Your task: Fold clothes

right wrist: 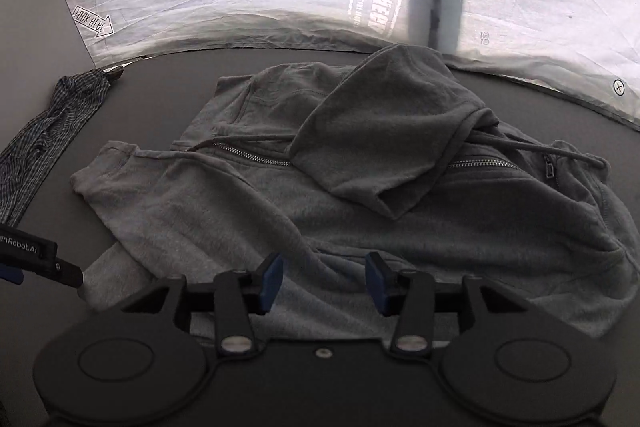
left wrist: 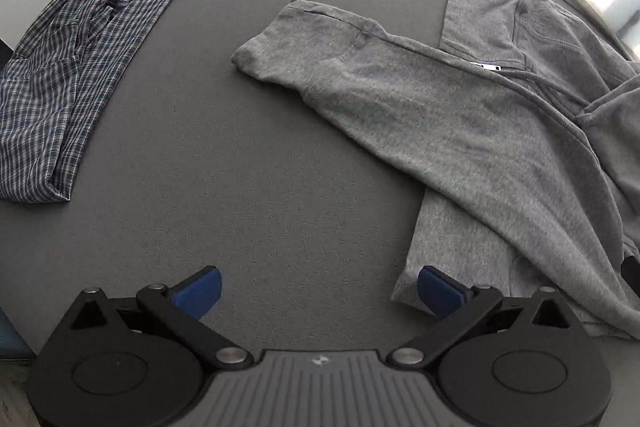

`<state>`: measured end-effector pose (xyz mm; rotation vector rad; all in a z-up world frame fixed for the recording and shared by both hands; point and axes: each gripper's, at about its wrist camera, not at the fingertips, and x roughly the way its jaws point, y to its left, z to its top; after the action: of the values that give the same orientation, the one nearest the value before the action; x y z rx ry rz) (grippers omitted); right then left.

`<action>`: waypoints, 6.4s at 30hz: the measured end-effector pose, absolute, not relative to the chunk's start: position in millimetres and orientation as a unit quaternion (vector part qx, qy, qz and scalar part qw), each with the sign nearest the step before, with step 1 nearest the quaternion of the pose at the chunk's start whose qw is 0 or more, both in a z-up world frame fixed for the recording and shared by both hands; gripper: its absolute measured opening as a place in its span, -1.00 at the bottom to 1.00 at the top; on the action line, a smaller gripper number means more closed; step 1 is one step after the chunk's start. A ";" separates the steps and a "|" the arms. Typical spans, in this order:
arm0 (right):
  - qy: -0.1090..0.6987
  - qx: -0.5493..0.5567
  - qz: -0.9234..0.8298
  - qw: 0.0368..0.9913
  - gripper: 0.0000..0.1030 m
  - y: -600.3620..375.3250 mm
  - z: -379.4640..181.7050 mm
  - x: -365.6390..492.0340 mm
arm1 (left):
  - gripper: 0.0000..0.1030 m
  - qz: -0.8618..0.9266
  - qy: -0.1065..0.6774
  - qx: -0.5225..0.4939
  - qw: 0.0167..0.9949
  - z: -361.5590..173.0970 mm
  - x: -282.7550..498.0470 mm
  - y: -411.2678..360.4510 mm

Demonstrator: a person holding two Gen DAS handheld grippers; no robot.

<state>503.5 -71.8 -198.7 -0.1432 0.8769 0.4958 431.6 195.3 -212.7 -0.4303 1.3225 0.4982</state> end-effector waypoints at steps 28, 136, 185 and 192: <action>0.476 -0.031 0.280 0.833 -0.86 -1.9 -217.1 497.2 | 1.00 0.211 0.611 -0.179 0.742 -232.2 432.0 210.4; 0.486 0.314 -0.087 0.811 -0.90 -383.3 -222.5 325.0 | 0.97 -0.024 0.511 -0.095 0.854 -211.0 353.1 90.3; 0.460 0.150 -0.016 0.875 -0.41 -347.2 -192.1 354.8 | -0.25 0.052 0.491 -0.042 0.869 -163.5 320.9 71.1; 0.432 0.170 -0.028 0.885 -0.37 -336.5 -187.8 391.9 | 0.00 -0.010 0.460 -0.031 0.887 -163.6 406.6 43.6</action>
<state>391.9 -336.5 -187.8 0.3532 0.8993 -0.0579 406.6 43.6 -163.6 -0.0648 0.9554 -0.0216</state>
